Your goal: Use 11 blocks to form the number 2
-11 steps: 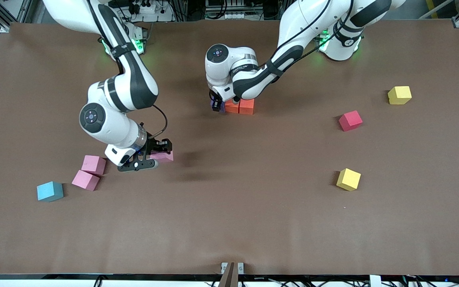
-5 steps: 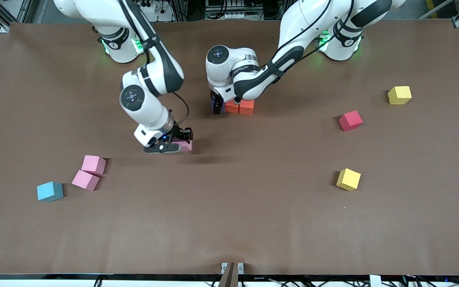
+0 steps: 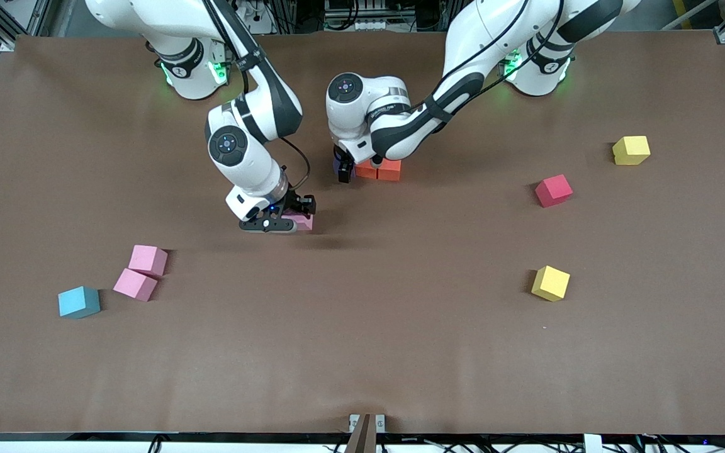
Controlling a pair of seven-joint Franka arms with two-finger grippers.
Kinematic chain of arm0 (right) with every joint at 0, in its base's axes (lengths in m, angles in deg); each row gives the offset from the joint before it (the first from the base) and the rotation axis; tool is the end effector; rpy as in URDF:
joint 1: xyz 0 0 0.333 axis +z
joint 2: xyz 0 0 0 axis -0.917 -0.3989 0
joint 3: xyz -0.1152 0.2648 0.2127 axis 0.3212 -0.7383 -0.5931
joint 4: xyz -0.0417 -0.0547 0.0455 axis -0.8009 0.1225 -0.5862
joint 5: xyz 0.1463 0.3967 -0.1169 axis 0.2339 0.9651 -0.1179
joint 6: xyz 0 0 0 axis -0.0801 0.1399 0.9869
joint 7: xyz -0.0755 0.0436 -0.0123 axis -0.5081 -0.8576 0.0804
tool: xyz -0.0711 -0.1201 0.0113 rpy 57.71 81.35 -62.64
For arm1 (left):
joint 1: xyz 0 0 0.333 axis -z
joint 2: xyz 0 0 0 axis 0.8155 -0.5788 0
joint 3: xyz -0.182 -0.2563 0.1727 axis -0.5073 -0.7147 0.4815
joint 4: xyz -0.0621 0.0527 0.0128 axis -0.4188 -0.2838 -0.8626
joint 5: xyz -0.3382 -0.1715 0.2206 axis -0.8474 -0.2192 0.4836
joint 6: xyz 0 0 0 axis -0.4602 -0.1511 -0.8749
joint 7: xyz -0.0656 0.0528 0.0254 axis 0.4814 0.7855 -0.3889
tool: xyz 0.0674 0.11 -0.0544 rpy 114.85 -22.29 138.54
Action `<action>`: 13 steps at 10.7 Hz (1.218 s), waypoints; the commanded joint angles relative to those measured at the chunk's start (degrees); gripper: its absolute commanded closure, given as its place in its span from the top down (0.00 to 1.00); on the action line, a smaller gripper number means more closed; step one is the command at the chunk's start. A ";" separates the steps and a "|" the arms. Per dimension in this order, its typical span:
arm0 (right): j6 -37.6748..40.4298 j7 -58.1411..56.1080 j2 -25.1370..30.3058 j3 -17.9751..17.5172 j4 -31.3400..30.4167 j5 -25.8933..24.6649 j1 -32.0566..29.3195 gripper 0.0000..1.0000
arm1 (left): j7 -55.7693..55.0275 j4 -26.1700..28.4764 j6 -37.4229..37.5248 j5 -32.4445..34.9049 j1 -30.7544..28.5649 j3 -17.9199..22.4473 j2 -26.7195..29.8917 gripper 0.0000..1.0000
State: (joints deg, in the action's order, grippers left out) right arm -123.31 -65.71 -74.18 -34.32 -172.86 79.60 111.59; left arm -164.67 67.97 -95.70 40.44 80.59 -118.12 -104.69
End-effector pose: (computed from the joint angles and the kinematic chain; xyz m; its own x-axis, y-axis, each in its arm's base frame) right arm 0.5405 0.3578 0.2442 0.9966 -0.0788 -0.0251 -0.0818 -0.9844 -0.1557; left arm 0.3473 -0.6156 0.1637 0.1943 0.9798 -0.0480 0.9802 -0.1959 -0.0302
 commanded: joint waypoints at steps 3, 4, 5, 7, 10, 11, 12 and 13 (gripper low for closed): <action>-0.59 1.14 2.01 0.42 -2.01 0.18 0.60 0.15 | -6.62 1.03 3.92 2.71 -3.45 -4.10 2.34 1.00; -0.59 1.14 2.01 0.42 -2.01 0.18 0.60 0.16 | -6.00 1.12 4.80 2.71 -5.29 -5.95 2.34 1.00; -0.59 1.14 2.01 0.34 -2.01 0.18 0.60 0.16 | -5.13 1.38 4.99 2.71 -7.74 -8.23 2.25 1.00; -1.55 1.14 2.01 0.42 -2.80 0.18 0.69 0.16 | -4.51 1.38 6.73 2.71 -10.74 -11.58 2.34 1.00; -3.39 1.14 1.84 0.51 -3.42 -0.35 1.48 0.16 | -0.22 1.47 9.99 2.71 -18.20 -17.99 2.34 1.00; -4.62 1.48 1.49 0.51 -3.94 -0.35 2.09 0.16 | 2.07 1.47 11.39 2.71 -20.92 -19.92 2.34 1.00; -5.68 2.44 1.40 0.51 -4.21 -0.35 2.45 0.16 | 5.31 1.47 12.45 2.71 -23.21 -21.51 2.34 1.00; -5.86 2.71 1.14 0.51 -4.30 -0.35 2.71 0.16 | 8.73 1.21 15.07 2.71 -25.59 -23.18 2.51 1.00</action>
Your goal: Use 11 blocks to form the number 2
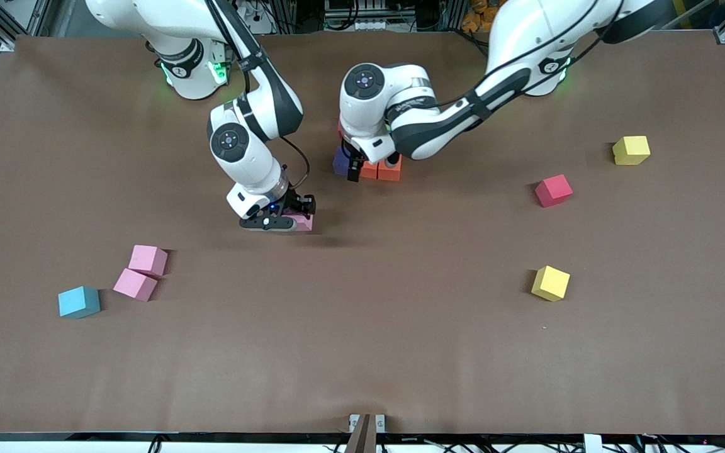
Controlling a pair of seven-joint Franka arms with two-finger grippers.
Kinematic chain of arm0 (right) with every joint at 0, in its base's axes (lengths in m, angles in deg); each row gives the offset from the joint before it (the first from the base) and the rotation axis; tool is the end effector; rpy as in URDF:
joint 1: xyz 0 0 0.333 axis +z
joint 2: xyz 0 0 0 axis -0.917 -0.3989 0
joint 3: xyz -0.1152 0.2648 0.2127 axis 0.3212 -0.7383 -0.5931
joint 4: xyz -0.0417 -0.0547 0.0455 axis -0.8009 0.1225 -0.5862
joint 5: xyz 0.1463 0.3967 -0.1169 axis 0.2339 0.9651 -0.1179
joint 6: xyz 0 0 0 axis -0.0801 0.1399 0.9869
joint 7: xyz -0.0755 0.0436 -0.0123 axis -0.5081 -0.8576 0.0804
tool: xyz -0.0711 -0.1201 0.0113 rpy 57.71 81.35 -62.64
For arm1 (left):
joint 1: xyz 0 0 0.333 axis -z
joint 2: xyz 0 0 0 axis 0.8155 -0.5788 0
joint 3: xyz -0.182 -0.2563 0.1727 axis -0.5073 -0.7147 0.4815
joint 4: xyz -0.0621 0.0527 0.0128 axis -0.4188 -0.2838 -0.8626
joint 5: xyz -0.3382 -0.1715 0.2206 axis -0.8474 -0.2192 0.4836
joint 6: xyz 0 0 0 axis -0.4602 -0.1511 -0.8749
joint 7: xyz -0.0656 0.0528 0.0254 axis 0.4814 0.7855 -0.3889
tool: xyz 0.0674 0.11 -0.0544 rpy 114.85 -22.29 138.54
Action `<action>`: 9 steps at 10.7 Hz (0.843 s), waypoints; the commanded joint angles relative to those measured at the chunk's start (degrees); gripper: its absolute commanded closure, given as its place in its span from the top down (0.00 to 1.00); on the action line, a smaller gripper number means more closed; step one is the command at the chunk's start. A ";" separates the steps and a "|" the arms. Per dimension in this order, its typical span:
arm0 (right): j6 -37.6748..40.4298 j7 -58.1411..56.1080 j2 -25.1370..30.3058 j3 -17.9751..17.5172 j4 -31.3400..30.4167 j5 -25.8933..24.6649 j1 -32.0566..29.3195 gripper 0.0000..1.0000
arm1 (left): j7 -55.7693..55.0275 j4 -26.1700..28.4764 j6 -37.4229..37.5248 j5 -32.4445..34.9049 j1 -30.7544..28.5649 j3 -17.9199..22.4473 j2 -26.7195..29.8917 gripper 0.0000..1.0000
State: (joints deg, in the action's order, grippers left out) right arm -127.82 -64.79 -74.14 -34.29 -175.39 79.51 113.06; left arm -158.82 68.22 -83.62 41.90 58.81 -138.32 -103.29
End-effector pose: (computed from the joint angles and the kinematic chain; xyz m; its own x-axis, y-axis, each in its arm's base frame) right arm 0.5279 0.3625 0.2326 0.9965 -0.0832 0.0102 -0.0805 -0.9839 -0.1594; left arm 0.4056 -0.5692 0.2686 0.2062 0.9742 -0.0920 0.9733 -0.2138 -0.0829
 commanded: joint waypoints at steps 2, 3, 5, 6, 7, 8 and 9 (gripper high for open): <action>-2.32 4.07 0.83 0.49 -1.85 -0.26 2.55 0.16 | 11.23 0.61 4.78 1.25 -9.51 -5.96 1.20 1.00; -2.76 7.22 0.04 0.83 -1.76 -0.26 4.91 0.16 | 15.53 0.34 4.69 1.34 -12.06 -6.67 1.20 1.00; -2.94 11.54 -1.19 3.98 -1.59 -0.26 10.53 0.16 | 25.81 -2.11 4.78 2.04 -12.79 -6.24 1.11 1.00; -2.94 13.56 -2.06 6.53 -1.41 -0.26 14.13 0.15 | 31.34 -3.25 4.78 2.13 -13.66 -5.46 1.11 1.00; -3.03 16.10 -2.86 7.42 -1.24 -0.26 16.69 0.15 | 36.27 -3.96 5.48 2.13 -14.54 -5.36 1.11 1.00; -3.38 18.13 -3.56 7.43 -1.06 -0.26 17.93 0.15 | 40.58 -5.36 6.01 2.04 -14.81 -5.10 1.11 1.00; -3.56 19.46 -3.92 7.34 -1.15 -0.26 18.81 0.14 | 44.72 -7.03 7.49 2.13 -14.81 -4.14 1.11 1.00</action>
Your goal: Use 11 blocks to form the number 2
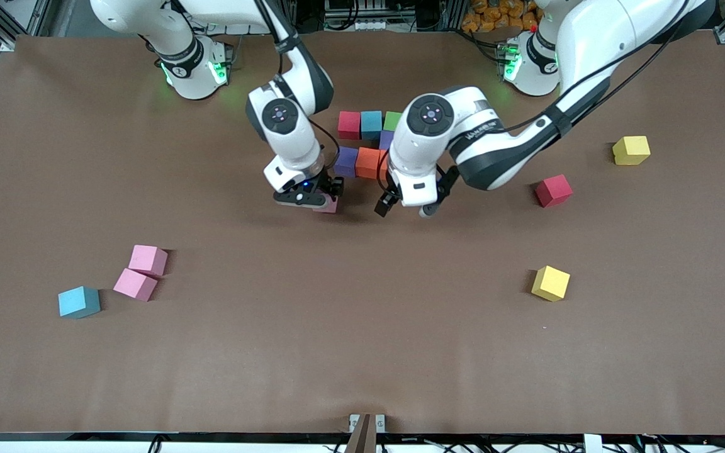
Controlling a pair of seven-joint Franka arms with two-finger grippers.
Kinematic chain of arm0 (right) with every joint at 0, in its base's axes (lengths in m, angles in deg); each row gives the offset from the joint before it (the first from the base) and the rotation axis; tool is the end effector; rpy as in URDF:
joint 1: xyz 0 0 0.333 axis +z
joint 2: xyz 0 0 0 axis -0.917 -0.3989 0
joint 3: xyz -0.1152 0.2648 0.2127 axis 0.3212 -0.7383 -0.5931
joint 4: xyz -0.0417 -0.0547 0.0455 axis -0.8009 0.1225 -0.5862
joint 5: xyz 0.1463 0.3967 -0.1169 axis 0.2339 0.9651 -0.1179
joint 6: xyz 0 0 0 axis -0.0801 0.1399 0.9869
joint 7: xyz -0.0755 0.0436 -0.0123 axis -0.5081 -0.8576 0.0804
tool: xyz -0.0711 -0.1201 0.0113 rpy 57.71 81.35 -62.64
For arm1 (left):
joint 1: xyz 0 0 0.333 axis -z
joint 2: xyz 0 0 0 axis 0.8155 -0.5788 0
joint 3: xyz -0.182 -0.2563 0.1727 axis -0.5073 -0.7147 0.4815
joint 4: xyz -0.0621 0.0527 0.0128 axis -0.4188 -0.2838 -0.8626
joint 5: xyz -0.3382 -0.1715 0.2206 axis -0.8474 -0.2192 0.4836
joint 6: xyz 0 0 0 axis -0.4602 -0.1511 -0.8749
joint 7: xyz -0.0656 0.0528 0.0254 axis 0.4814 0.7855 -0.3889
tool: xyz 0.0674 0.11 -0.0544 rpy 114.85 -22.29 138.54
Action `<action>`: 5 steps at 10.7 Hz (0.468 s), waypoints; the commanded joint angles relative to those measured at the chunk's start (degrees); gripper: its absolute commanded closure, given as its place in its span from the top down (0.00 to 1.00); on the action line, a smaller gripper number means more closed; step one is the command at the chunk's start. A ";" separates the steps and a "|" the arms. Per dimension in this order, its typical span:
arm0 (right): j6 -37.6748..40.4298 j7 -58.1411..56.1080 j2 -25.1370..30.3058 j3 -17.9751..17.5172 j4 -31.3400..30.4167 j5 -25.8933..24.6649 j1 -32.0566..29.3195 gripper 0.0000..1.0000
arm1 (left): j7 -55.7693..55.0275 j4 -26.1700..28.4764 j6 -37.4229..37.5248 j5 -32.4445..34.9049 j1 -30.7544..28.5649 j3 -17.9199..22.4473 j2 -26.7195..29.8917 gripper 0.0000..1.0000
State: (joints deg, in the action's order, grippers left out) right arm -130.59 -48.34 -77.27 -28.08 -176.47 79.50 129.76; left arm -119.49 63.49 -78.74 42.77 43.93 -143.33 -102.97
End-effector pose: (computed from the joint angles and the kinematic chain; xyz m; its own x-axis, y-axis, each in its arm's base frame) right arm 0.4513 0.4449 0.2027 0.9832 -0.1824 0.0109 -0.1802 -0.9778 -0.1073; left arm 0.5384 -0.4727 0.3278 0.6218 0.7742 -0.1182 0.7819 -0.6223 0.0368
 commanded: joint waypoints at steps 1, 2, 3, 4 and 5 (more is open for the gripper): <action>-0.79 4.49 -1.05 1.13 -0.07 -0.25 3.08 0.14 | 9.69 -3.35 3.84 1.26 0.06 1.39 0.80 1.00; -0.79 6.16 -1.57 1.05 0.01 -0.16 3.78 0.14 | 13.99 -4.67 4.46 1.17 -0.11 2.18 0.80 1.00; -0.88 6.70 -2.18 1.05 0.10 -0.16 4.66 0.14 | 18.73 -6.08 5.60 1.26 -0.20 2.89 0.80 1.00; -0.79 6.79 -2.63 1.05 0.45 -0.16 4.76 0.14 | 23.22 -7.05 6.13 1.26 -0.20 3.68 0.80 1.00; -0.79 7.05 -2.89 0.96 0.63 0.01 4.84 0.14 | 26.83 -7.93 6.75 1.26 -0.20 4.55 0.88 1.00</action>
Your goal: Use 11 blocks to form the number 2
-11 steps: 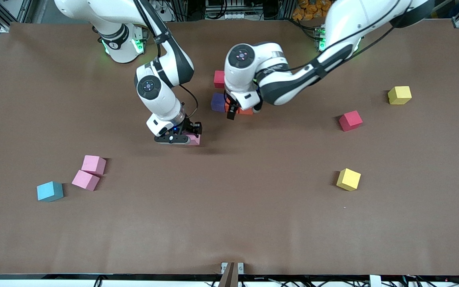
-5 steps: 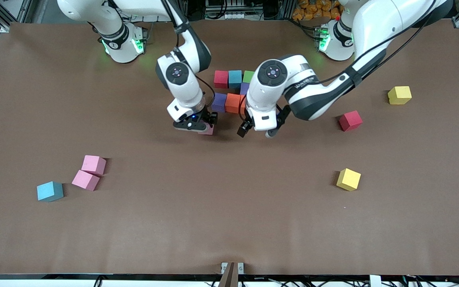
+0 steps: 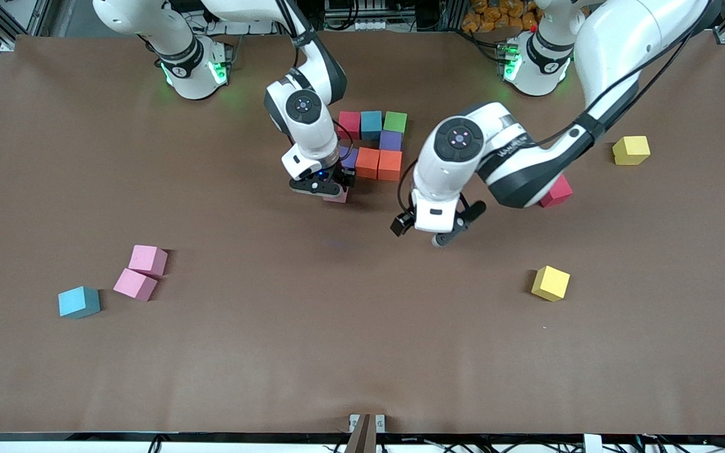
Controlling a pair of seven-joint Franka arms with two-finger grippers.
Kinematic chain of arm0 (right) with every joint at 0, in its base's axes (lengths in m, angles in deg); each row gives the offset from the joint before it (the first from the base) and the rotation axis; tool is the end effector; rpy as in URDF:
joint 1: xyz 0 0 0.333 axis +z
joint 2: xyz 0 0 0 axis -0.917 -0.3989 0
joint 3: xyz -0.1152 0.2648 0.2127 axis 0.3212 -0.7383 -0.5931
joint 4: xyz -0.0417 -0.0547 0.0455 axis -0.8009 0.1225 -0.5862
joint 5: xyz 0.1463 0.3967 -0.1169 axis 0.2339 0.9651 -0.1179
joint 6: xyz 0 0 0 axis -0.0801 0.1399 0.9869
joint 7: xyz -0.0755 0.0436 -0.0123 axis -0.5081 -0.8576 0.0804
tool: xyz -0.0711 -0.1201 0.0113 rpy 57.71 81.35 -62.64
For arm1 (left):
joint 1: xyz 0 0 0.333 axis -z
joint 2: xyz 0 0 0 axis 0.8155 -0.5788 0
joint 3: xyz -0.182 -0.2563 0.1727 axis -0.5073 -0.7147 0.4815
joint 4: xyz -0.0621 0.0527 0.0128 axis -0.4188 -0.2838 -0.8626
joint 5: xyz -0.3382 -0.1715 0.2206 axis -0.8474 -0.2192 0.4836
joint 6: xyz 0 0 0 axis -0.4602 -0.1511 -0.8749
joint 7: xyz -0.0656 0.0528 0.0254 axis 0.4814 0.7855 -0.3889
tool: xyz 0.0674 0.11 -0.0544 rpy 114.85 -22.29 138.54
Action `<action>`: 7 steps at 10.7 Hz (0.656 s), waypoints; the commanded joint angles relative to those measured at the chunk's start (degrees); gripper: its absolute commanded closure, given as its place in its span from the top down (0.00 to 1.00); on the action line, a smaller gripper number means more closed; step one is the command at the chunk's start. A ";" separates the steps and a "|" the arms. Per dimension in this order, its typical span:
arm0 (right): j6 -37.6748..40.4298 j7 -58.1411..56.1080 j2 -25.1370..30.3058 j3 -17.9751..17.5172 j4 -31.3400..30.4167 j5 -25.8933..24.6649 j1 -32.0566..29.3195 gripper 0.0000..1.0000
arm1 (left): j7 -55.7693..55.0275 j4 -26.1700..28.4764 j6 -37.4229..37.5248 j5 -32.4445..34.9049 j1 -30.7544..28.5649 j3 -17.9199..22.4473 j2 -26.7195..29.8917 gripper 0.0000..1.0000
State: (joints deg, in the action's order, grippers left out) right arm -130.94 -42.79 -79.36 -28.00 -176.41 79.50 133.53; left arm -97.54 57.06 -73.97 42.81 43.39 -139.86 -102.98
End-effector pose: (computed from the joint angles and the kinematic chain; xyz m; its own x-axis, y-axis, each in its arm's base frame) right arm 0.4207 0.4692 0.1820 0.9769 -0.2138 -0.0010 -0.2132 -0.9739 -0.0774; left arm 0.6010 -0.4280 0.3437 0.8091 0.5849 -0.0563 0.5873 -0.8080 0.0462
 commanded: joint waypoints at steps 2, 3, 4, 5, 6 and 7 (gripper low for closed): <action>-0.43 2.30 -1.67 0.79 1.10 0.28 1.33 0.14 | 14.10 -5.79 6.70 1.23 0.44 1.79 0.89 1.00; -0.43 2.30 -1.85 0.79 1.28 0.45 1.34 0.14 | 18.24 -7.03 8.12 1.23 0.35 2.49 0.89 1.00; -0.43 2.65 -2.12 0.79 1.36 0.54 1.34 0.14 | 23.32 -7.57 8.57 1.14 -0.26 3.29 0.89 1.00; -0.52 3.96 -2.55 0.79 1.71 0.54 1.68 0.14 | 27.29 -8.01 8.57 0.97 -1.05 3.29 0.89 1.00; -0.52 4.23 -3.17 0.79 2.07 0.54 2.21 0.14 | 32.03 -9.66 8.66 0.96 -1.32 3.38 0.89 1.00; -0.61 4.32 -3.35 0.79 2.07 0.54 2.39 0.14 | 37.56 -10.03 8.66 0.96 -1.32 4.34 0.89 1.00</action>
State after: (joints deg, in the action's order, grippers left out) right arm -131.24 -40.12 -81.37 -27.99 -175.47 79.53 134.34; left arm -66.29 48.22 -66.60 42.83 41.78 -136.42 -102.86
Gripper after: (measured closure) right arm 0.405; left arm 0.000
